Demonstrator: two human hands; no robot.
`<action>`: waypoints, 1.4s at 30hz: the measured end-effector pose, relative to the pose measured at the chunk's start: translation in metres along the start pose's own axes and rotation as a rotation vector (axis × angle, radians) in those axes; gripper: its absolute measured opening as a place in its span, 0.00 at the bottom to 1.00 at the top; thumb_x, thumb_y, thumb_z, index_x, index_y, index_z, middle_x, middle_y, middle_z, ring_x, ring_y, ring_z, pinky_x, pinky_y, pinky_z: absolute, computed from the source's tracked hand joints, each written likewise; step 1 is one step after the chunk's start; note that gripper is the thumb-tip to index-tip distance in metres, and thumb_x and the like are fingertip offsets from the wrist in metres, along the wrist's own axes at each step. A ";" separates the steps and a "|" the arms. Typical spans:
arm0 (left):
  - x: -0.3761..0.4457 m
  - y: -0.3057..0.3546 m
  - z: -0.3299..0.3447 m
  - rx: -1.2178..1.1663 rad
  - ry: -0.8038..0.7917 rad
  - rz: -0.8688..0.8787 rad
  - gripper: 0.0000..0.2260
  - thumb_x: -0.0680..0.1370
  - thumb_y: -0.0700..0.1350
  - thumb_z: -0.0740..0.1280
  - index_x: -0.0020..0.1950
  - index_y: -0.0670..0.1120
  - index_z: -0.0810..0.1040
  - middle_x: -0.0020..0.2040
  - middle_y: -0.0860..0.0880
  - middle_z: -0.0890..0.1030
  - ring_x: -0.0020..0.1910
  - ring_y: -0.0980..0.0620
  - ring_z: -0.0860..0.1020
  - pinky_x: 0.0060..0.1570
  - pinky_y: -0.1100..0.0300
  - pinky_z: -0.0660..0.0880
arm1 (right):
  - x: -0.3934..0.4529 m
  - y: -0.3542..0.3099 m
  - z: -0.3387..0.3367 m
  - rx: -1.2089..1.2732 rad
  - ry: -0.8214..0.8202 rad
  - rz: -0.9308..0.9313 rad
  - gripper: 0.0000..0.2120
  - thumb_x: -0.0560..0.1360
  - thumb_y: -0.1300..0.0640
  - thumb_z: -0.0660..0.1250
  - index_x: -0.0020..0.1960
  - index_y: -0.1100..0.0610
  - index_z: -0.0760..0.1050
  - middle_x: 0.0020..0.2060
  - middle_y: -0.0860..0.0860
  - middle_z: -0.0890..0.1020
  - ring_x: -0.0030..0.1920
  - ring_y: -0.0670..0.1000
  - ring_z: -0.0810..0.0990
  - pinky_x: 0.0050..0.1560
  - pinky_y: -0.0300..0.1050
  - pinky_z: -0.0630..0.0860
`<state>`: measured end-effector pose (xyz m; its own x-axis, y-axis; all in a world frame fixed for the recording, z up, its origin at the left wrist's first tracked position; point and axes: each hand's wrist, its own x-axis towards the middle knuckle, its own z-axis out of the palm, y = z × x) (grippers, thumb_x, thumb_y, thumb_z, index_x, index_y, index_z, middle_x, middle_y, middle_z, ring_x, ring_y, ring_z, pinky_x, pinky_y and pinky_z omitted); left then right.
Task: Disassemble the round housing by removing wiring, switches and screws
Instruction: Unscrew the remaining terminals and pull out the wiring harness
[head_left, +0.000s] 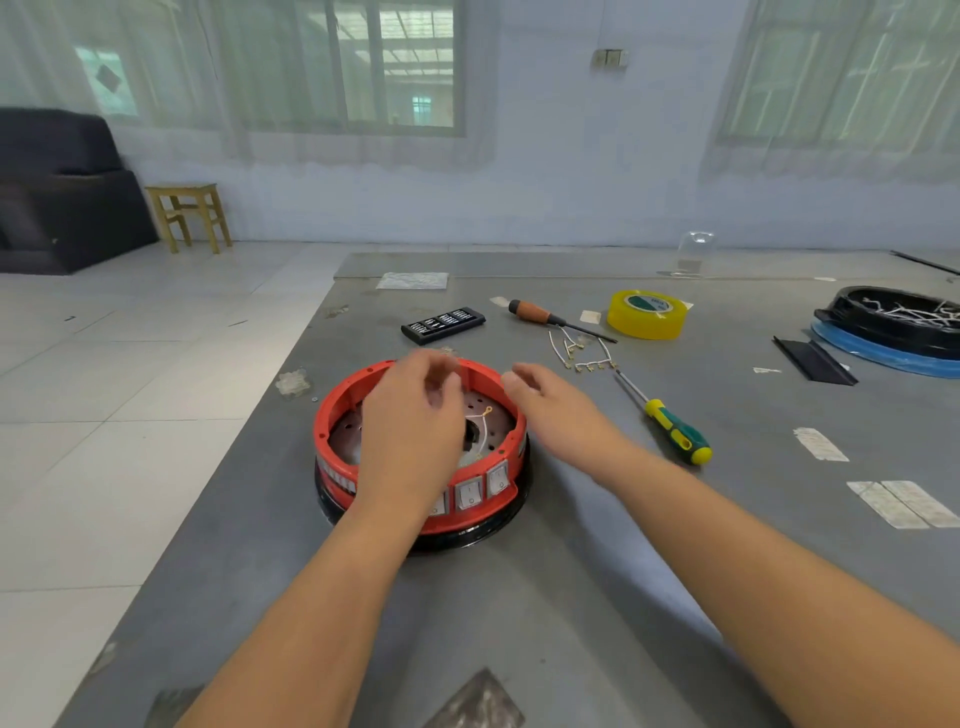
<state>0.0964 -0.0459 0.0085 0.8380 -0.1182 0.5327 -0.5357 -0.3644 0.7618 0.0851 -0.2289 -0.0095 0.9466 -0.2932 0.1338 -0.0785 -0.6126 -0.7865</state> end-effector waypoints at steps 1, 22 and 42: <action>-0.002 0.003 -0.006 -0.099 0.060 -0.019 0.07 0.81 0.42 0.68 0.51 0.54 0.81 0.46 0.59 0.84 0.49 0.62 0.80 0.49 0.72 0.72 | -0.011 0.000 0.006 0.017 0.005 0.011 0.26 0.82 0.38 0.58 0.75 0.50 0.68 0.67 0.46 0.77 0.68 0.48 0.75 0.67 0.45 0.69; -0.047 -0.058 -0.054 -0.237 0.091 -0.267 0.19 0.82 0.51 0.70 0.71 0.61 0.71 0.63 0.65 0.78 0.64 0.60 0.77 0.66 0.54 0.75 | -0.065 0.001 0.028 0.334 0.151 0.026 0.32 0.71 0.25 0.56 0.73 0.31 0.66 0.64 0.34 0.79 0.62 0.37 0.76 0.56 0.32 0.71; -0.058 -0.033 -0.017 -1.140 -0.184 -0.713 0.21 0.80 0.42 0.72 0.72 0.40 0.74 0.63 0.40 0.85 0.61 0.41 0.85 0.59 0.50 0.82 | -0.056 0.009 0.044 1.250 0.107 0.068 0.42 0.79 0.61 0.71 0.81 0.39 0.51 0.61 0.54 0.84 0.58 0.53 0.84 0.63 0.57 0.78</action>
<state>0.0641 -0.0116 -0.0417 0.9206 -0.3800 -0.0905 0.3045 0.5528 0.7757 0.0450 -0.1860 -0.0505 0.9176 -0.3908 0.0728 0.2789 0.5022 -0.8185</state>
